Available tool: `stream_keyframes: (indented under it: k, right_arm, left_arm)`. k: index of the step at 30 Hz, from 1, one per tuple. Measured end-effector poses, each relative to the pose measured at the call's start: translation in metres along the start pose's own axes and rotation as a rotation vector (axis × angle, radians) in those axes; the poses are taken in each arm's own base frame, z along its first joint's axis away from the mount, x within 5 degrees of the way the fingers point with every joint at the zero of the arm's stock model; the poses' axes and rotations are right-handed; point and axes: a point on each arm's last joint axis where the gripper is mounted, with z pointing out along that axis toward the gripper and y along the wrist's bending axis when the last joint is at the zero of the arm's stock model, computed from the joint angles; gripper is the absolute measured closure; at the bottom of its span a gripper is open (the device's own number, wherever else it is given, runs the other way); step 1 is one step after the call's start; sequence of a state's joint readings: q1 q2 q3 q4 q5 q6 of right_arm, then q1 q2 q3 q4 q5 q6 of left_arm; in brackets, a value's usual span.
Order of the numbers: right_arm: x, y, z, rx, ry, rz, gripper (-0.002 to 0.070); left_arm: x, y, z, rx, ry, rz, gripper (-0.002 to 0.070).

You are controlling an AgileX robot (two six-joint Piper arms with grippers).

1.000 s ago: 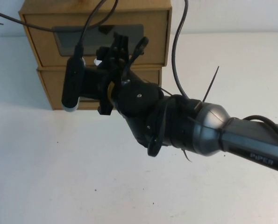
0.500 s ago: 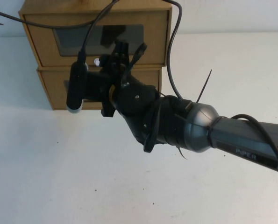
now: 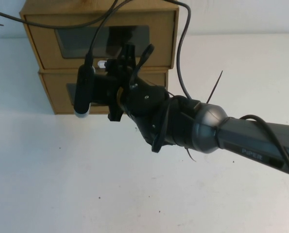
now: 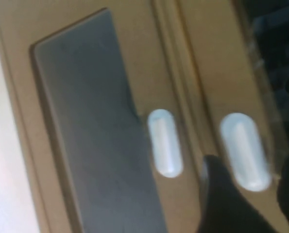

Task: Open the shoe box
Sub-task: 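Pull the top drawer of the cardboard box fully open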

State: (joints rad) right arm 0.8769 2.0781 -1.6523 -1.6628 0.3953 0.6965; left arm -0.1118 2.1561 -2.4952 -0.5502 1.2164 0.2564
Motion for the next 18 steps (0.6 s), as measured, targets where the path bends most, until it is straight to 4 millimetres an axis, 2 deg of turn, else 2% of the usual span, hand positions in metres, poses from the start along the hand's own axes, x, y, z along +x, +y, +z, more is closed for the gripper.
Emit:
stream_keyframes:
  k: [5,18]
  right_arm:
    - [0.005,0.006,0.011,-0.012,0.006,-0.009,0.0442]
    - [0.007,-0.009,0.019,0.015,-0.013,0.009,0.0447]
  left_arm:
    - [0.0,0.0,0.0,0.0,0.0,0.0,0.068]
    - [0.0,0.0,0.0,0.0,0.0,0.0,0.068]
